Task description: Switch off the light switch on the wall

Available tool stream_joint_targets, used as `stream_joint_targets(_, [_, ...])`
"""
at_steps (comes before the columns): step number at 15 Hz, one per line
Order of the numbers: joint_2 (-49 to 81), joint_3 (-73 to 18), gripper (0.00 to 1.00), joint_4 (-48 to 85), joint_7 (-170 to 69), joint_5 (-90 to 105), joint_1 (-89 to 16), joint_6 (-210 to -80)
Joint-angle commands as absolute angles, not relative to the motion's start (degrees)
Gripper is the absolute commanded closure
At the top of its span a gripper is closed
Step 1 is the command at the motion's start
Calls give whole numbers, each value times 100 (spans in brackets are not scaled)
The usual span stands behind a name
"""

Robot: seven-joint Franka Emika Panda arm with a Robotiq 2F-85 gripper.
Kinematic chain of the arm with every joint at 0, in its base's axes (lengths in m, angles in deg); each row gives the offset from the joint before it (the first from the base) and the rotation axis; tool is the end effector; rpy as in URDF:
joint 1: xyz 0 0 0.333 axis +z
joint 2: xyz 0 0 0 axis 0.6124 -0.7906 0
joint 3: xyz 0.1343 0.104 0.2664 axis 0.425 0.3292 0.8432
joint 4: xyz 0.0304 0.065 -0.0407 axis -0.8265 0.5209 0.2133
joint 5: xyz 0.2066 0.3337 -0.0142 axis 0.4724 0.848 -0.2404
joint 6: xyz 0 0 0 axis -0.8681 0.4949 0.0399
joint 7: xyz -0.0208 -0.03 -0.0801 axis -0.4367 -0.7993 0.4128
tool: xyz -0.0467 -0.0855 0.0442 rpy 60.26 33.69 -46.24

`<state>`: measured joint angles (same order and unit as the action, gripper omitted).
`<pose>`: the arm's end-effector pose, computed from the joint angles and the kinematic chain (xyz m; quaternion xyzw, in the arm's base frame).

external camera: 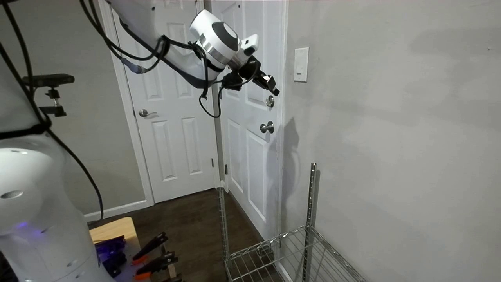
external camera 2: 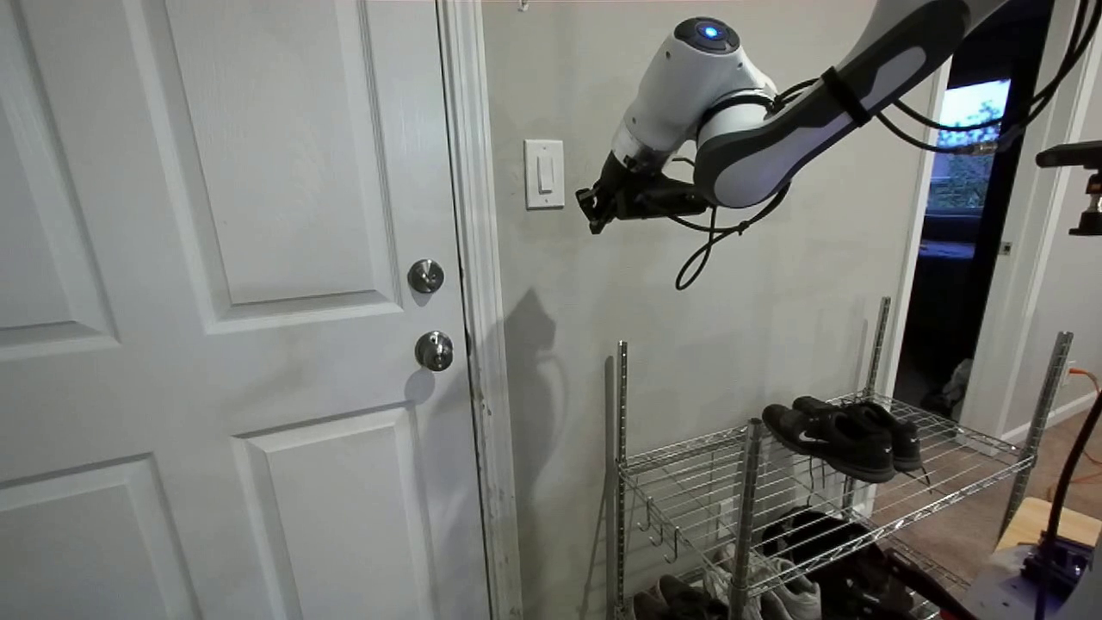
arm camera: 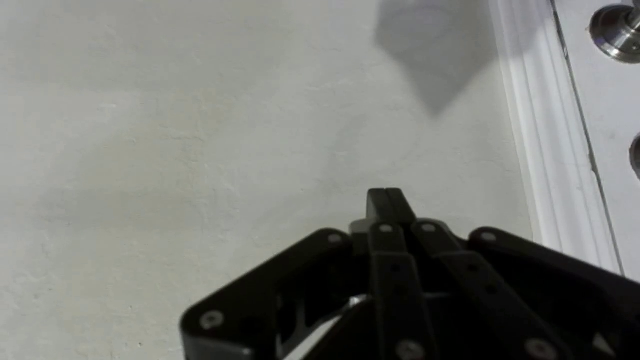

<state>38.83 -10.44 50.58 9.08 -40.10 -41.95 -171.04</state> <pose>0.5417 0.1240 0.5101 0.8965 -0.1006 0.4296 0.0405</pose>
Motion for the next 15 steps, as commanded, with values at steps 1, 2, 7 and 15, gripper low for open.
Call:
stream_joint_targets(1, [3989, -1007, 100, 5188, 1324, -4225, -4229, -17248])
stream_joint_targets(2, [4054, -982, 100, 5224, 1436, -4295, -4231, -17250])
stream_joint_targets(7, [4088, -883, 100, 5054, 2002, -4708, -4273, -17307])
stream_joint_targets(15, [3997, -672, 100, 4638, 2352, -5022, -4227, -17109])
